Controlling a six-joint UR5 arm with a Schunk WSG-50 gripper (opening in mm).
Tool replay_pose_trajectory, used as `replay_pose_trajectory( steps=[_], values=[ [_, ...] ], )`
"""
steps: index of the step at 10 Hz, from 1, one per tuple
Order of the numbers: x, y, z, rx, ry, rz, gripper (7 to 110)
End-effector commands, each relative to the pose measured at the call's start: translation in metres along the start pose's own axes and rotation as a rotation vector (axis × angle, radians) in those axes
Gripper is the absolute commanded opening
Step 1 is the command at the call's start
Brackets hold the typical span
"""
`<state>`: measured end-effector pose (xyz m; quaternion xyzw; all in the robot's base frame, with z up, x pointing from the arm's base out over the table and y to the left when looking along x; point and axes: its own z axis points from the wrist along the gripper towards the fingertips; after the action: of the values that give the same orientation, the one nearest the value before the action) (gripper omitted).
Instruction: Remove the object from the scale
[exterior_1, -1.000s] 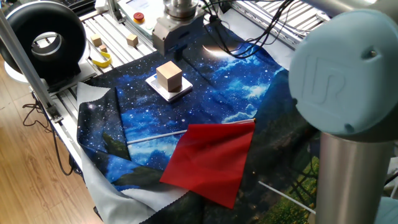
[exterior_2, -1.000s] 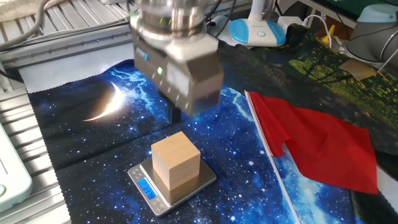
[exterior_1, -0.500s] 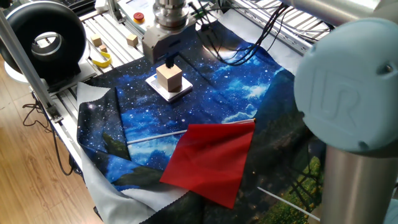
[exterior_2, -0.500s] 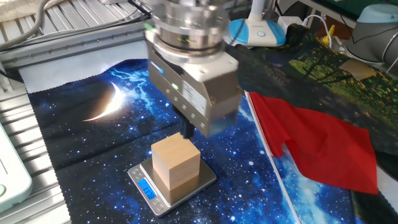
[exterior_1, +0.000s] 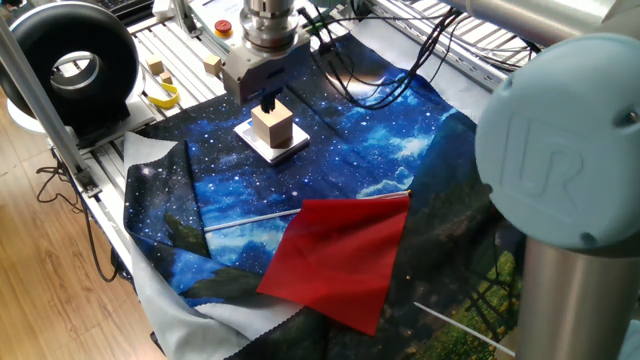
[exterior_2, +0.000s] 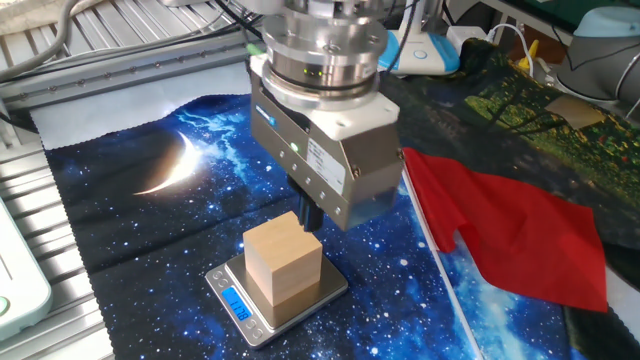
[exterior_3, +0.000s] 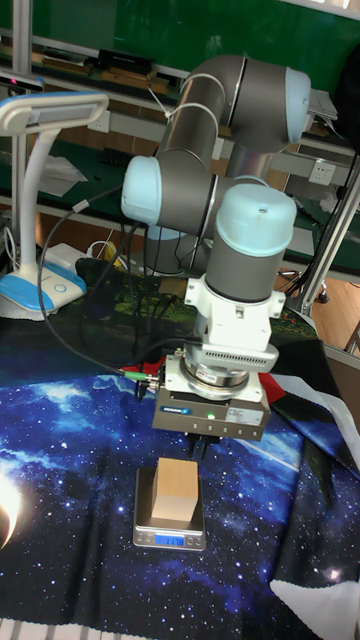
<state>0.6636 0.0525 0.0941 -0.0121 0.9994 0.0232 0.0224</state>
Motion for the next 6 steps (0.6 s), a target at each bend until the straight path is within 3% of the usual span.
replay_pose_trajectory(
  steps=[1, 2, 3, 6],
  values=[
    [-0.007, 0.005, -0.003, -0.074, -0.002, -0.008, 44],
    [-0.009, 0.001, -0.002, -0.081, 0.0, -0.002, 44],
    [-0.012, -0.006, 0.0, -0.074, -0.002, -0.002, 88],
    [-0.024, -0.023, 0.025, -0.005, -0.008, 0.04, 88]
  ],
)
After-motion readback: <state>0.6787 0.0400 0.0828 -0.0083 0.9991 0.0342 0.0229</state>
